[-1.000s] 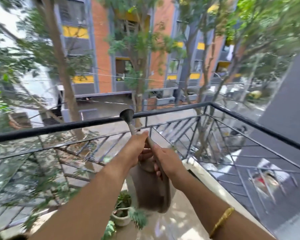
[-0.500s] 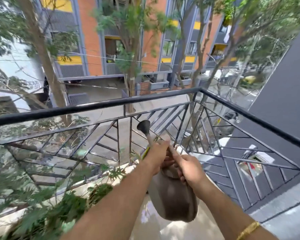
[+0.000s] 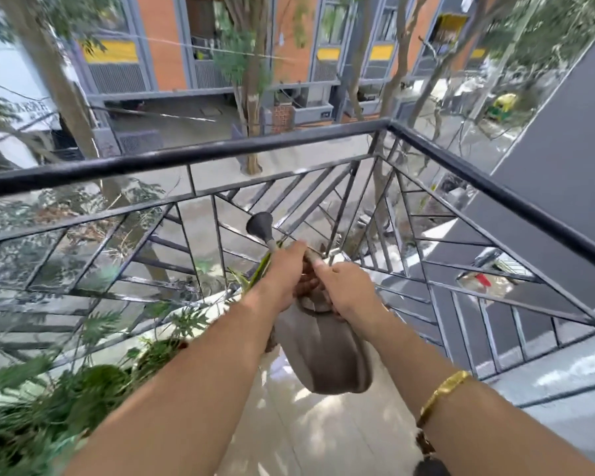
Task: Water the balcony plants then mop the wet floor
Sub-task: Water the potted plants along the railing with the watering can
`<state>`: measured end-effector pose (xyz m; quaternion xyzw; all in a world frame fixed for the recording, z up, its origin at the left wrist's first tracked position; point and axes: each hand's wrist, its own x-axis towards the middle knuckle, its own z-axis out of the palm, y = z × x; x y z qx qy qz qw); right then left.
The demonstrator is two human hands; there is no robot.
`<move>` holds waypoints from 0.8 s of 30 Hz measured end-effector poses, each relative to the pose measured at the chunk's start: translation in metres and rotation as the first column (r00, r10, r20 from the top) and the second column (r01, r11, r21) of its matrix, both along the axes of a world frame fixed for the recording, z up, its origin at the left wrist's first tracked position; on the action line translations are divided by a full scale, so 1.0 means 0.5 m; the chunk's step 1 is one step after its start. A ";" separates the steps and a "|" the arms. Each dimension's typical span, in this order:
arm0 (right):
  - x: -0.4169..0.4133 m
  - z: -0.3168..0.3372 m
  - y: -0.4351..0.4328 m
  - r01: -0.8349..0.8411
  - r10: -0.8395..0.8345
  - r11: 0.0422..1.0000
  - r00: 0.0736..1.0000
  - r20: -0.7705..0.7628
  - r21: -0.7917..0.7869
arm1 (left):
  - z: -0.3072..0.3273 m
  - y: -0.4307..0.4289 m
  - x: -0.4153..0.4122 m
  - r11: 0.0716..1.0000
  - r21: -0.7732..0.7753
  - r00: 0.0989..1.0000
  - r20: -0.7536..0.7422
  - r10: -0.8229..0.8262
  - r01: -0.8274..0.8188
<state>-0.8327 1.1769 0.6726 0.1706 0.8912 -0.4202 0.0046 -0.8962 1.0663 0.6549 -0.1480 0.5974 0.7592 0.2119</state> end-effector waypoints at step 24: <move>-0.270 0.001 -0.009 -0.281 0.138 0.895 0.912 0.386 0.346 | -0.134 0.028 -0.163 0.942 0.288 0.962 0.254 0.100 -0.174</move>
